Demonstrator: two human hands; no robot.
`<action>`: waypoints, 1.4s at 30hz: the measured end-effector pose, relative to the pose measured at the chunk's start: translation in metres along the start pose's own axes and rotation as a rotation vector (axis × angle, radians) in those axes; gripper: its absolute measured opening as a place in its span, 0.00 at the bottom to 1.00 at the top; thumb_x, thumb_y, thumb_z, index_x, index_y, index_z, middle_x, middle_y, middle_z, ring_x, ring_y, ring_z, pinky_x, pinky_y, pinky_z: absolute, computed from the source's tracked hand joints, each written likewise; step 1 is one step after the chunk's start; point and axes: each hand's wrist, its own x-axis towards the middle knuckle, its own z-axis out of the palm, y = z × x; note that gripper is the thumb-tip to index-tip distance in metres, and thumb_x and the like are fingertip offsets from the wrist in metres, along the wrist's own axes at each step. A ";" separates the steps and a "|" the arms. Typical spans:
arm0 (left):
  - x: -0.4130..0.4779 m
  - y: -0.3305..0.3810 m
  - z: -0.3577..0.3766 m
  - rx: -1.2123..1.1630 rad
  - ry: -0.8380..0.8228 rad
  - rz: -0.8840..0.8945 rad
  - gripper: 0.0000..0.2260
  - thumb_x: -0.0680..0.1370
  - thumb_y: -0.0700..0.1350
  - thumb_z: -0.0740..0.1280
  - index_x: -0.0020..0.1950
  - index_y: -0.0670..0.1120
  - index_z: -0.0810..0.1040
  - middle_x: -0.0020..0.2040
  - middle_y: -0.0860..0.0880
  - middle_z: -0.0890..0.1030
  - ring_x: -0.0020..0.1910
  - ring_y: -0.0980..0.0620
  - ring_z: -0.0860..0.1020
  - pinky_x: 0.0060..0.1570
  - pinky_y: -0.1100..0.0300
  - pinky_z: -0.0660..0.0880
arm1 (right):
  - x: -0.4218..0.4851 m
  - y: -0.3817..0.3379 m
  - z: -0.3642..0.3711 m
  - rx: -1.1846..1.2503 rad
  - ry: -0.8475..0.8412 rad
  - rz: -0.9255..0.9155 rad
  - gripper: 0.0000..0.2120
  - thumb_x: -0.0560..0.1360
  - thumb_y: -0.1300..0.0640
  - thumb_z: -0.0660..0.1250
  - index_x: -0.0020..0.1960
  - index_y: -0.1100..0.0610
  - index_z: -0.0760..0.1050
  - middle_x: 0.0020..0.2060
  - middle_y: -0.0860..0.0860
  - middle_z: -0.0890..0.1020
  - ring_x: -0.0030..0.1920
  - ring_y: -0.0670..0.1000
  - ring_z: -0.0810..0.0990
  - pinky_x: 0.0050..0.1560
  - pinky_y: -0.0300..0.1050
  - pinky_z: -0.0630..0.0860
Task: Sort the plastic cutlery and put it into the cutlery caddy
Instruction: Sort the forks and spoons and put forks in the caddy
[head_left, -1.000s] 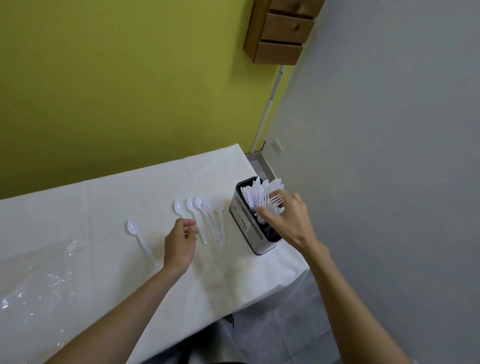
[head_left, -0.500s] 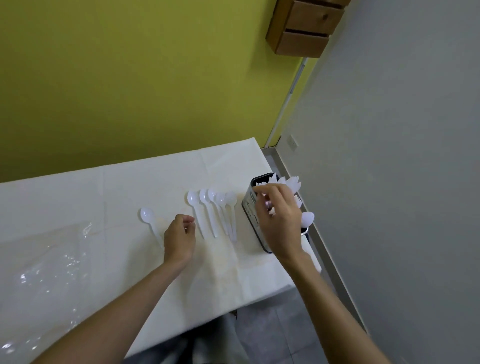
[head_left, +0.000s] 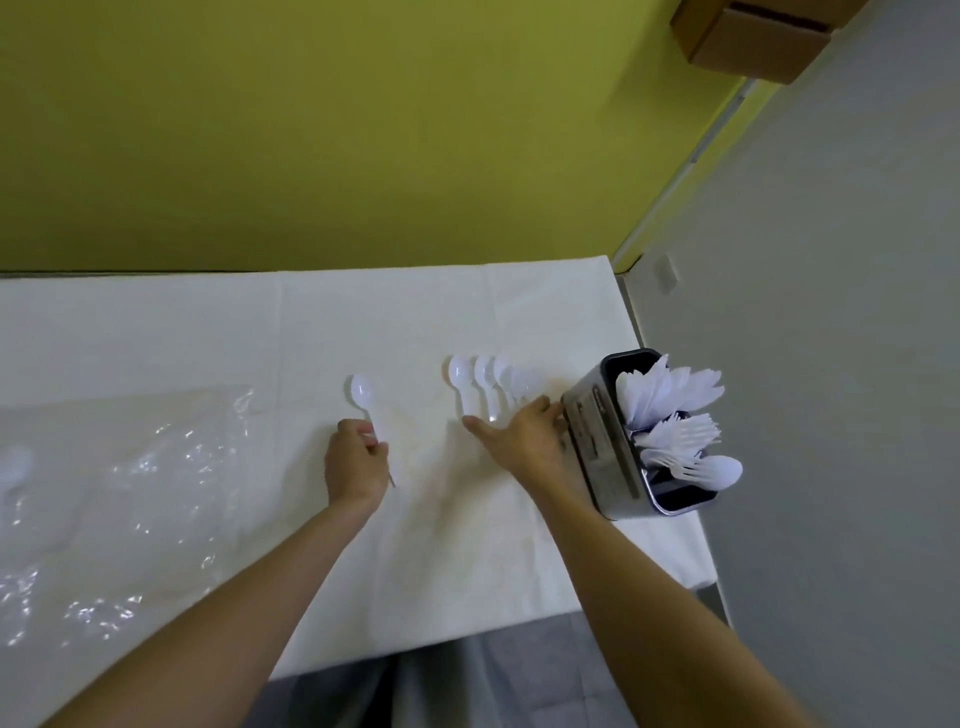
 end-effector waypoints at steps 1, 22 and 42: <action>0.001 -0.002 -0.001 -0.010 -0.010 0.012 0.08 0.74 0.37 0.68 0.52 0.41 0.74 0.50 0.43 0.80 0.50 0.43 0.78 0.50 0.54 0.72 | 0.001 -0.007 0.004 0.020 0.019 -0.005 0.48 0.66 0.29 0.69 0.67 0.65 0.61 0.64 0.58 0.67 0.64 0.59 0.69 0.55 0.51 0.73; -0.030 0.039 -0.002 -0.277 -0.248 0.106 0.02 0.75 0.44 0.69 0.45 0.48 0.77 0.43 0.48 0.83 0.44 0.49 0.83 0.52 0.52 0.78 | -0.058 0.017 -0.043 0.644 0.078 -0.282 0.08 0.77 0.55 0.68 0.48 0.59 0.75 0.40 0.50 0.83 0.39 0.48 0.82 0.43 0.44 0.81; -0.178 0.123 0.090 -0.298 -0.440 0.642 0.03 0.77 0.42 0.69 0.50 0.47 0.79 0.43 0.55 0.83 0.42 0.62 0.80 0.42 0.72 0.74 | -0.078 0.157 -0.108 1.356 0.746 0.074 0.03 0.77 0.61 0.68 0.46 0.54 0.76 0.39 0.53 0.82 0.39 0.49 0.81 0.44 0.42 0.79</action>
